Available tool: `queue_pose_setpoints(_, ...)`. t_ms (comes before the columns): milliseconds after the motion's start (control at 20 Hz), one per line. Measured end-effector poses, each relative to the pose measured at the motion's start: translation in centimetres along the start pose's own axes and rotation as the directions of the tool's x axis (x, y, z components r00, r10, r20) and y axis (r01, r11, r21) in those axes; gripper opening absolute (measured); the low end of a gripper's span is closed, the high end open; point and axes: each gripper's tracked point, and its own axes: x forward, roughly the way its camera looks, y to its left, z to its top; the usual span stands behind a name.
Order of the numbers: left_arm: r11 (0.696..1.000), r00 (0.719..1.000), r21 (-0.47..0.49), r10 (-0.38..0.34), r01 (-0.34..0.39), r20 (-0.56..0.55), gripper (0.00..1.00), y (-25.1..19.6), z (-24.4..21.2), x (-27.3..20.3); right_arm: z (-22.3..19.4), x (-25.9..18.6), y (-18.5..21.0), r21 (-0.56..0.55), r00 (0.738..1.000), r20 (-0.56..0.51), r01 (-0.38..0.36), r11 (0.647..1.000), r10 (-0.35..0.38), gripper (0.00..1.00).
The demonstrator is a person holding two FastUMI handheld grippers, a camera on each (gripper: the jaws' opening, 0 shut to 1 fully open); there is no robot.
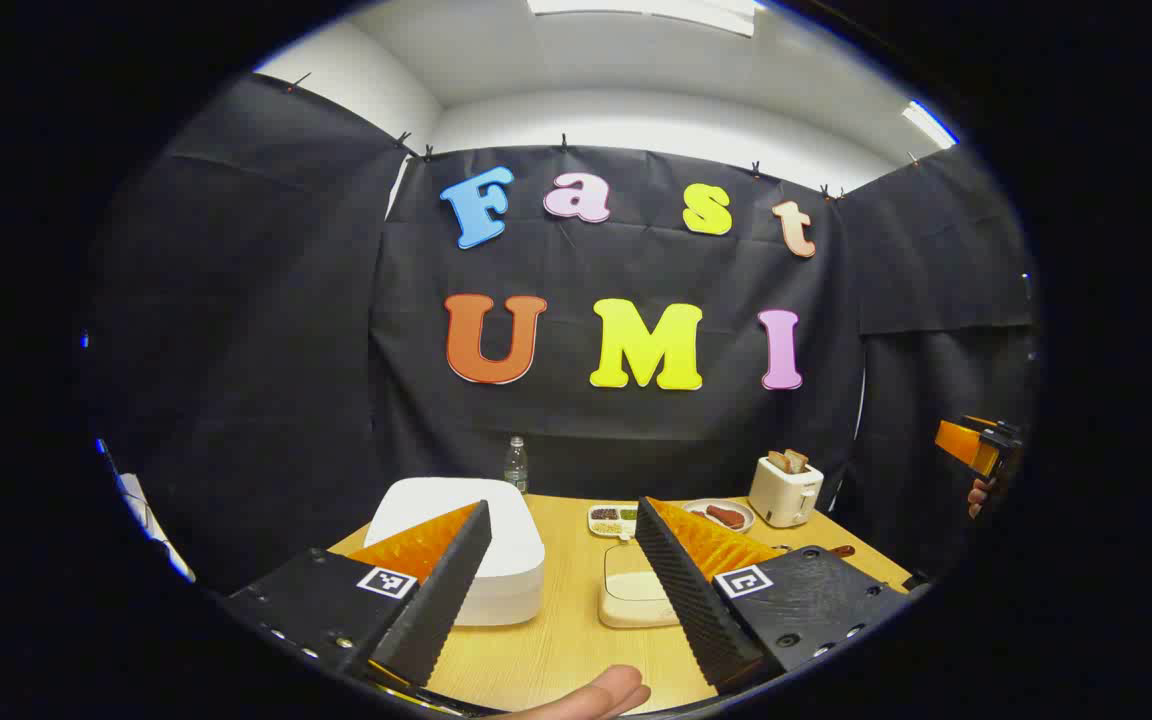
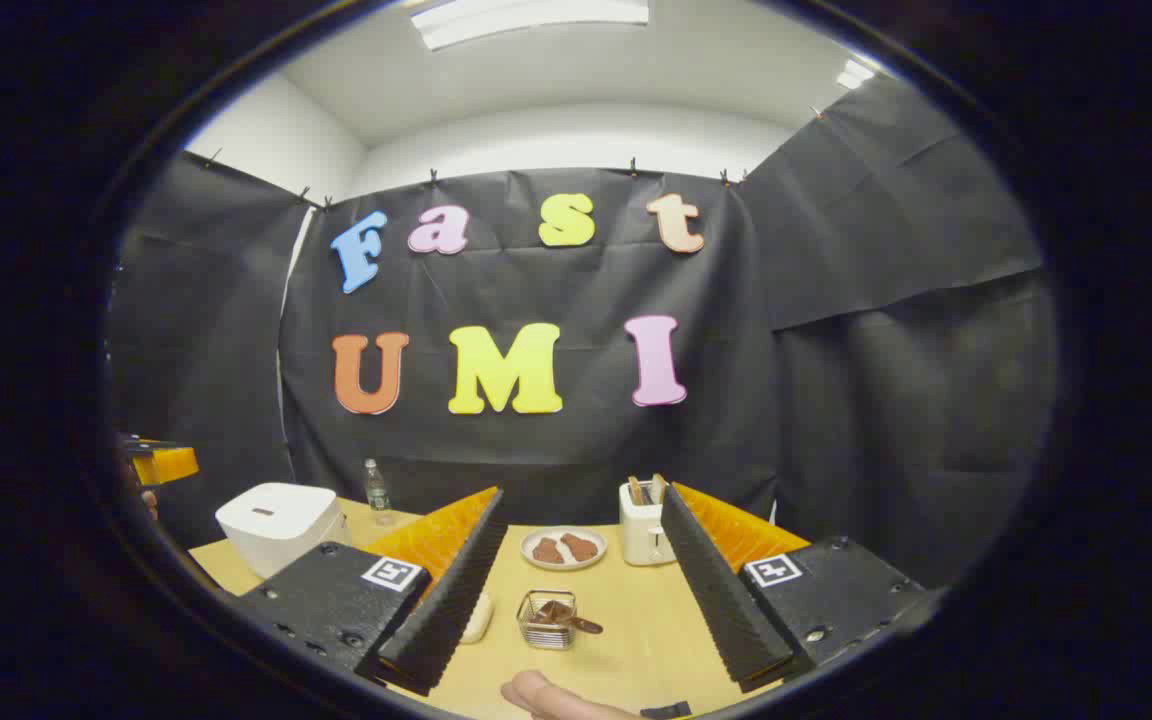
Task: Close the left gripper, press the button to open the rice cooker; take a wooden spoon from the chopstick holder with the right hand, scoop a spoonful of rice and pour it into the rice cooker, then put the wooden spoon back into the chopstick holder.
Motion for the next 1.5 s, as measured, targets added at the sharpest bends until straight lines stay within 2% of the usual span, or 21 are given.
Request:
queue_pose_setpoints(50,1.0,1.0,-0.004,0.006,-0.006,0.004,0.93,0.3,0.4,-0.2,0.2,-0.3,0.1,0.0,1.0,0.005,-0.003,1.0,0.003,1.0)
queue_pose_setpoints(100,1.0,1.0,-0.014,0.004,-0.004,0.001,0.93,0.3,0.5,-0.2,0.4,-0.6,0.5,0.002,1.0,0.011,-0.016,1.0,0.016,0.97)
queue_pose_setpoints(150,1.0,1.0,-0.026,-0.002,0.001,-0.006,0.93,0.1,0.4,-0.3,0.6,-0.9,1.0,0.003,0.999,0.021,-0.036,0.999,0.036,1.0)
queue_pose_setpoints(300,0.999,1.0,-0.045,-0.017,0.017,-0.013,0.92,0.0,0.6,-0.4,0.2,-1.2,1.2,0.0,0.998,0.025,-0.055,0.998,0.055,0.97)
queue_pose_setpoints(500,0.999,1.0,-0.037,-0.021,0.021,-0.016,0.92,0.4,0.5,-0.3,-0.3,-1.2,1.1,0.013,0.997,0.029,-0.066,0.998,0.066,1.0)
queue_pose_setpoints(600,0.999,1.0,-0.03,-0.021,0.021,-0.023,0.92,0.9,0.1,0.3,-0.6,-1.3,1.6,0.014,0.995,0.029,-0.099,0.995,0.098,1.0)
queue_pose_setpoints(700,0.999,0.999,-0.033,-0.018,0.016,-0.047,0.92,1.3,-0.9,0.8,-1.0,-1.1,1.2,0.01,0.995,0.042,-0.087,0.996,0.086,0.97)
queue_pose_setpoints(800,0.999,0.997,-0.038,-0.039,0.036,-0.074,0.91,1.2,-1.6,1.4,-1.4,-0.8,1.0,-0.008,0.996,0.056,-0.064,0.998,0.065,1.0)
queue_pose_setpoints(900,0.999,0.996,-0.019,-0.041,0.04,-0.082,0.67,1.4,-1.9,2.2,-2.1,-0.7,1.5,-0.02,0.995,0.064,-0.074,0.997,0.075,0.97)
queue_pose_setpoints(950,0.999,0.996,0.004,-0.032,0.032,-0.085,0.63,1.7,-2.0,2.7,-2.3,-0.5,1.8,-0.023,0.994,0.063,-0.084,0.996,0.085,1.0)
queue_pose_setpoints(1000,0.999,0.996,0.03,-0.031,0.033,-0.082,0.46,1.7,-1.8,3.1,-2.5,-0.4,2.0,-0.025,0.993,0.063,-0.096,0.995,0.097,0.98)
queue_pose_setpoints(1050,0.998,0.995,0.045,-0.032,0.036,-0.093,0.25,1.6,-2.0,3.3,-2.5,-0.5,2.1,-0.027,0.992,0.067,-0.102,0.994,0.104,1.0)
queue_pose_setpoints(1100,0.997,0.994,0.061,-0.032,0.038,-0.103,0.3,1.4,-2.2,3.8,-2.6,-0.3,1.9,-0.027,0.992,0.072,-0.101,0.995,0.102,1.0)
queue_pose_setpoints(1150,0.996,0.992,0.078,-0.034,0.043,-0.121,0.24,1.3,-2.4,4.1,-2.5,-0.2,1.8,-0.025,0.992,0.078,-0.097,0.995,0.099,0.97)
queue_pose_setpoints(1200,0.995,0.99,0.092,-0.036,0.049,-0.137,0.24,1.1,-2.7,4.6,-2.7,-0.1,1.6,-0.022,0.992,0.078,-0.094,0.995,0.096,1.0)
queue_pose_setpoints(1250,0.993,0.988,0.108,-0.032,0.049,-0.152,0.24,1.2,-2.9,5.0,-3.2,-0.1,1.3,-0.018,0.994,0.061,-0.09,0.996,0.091,0.97)
queue_pose_setpoints(1400,0.984,0.986,0.176,0.019,0.011,-0.168,0.24,2.1,-3.1,6.6,-4.6,-0.2,0.3,0.021,0.998,0.016,-0.066,0.998,0.066,1.0)
queue_pose_setpoints(1450,0.981,0.986,0.192,0.029,0.003,-0.164,0.27,2.2,-3.2,7.1,-4.8,-0.2,0.5,0.03,0.997,0.017,-0.073,0.997,0.073,0.97)
queue_pose_setpoints(1500,0.979,0.987,0.202,0.027,0.006,-0.159,0.29,2.1,-3.2,7.7,-5.1,0.1,0.4,0.037,0.997,0.016,-0.075,0.997,0.074,1.0)
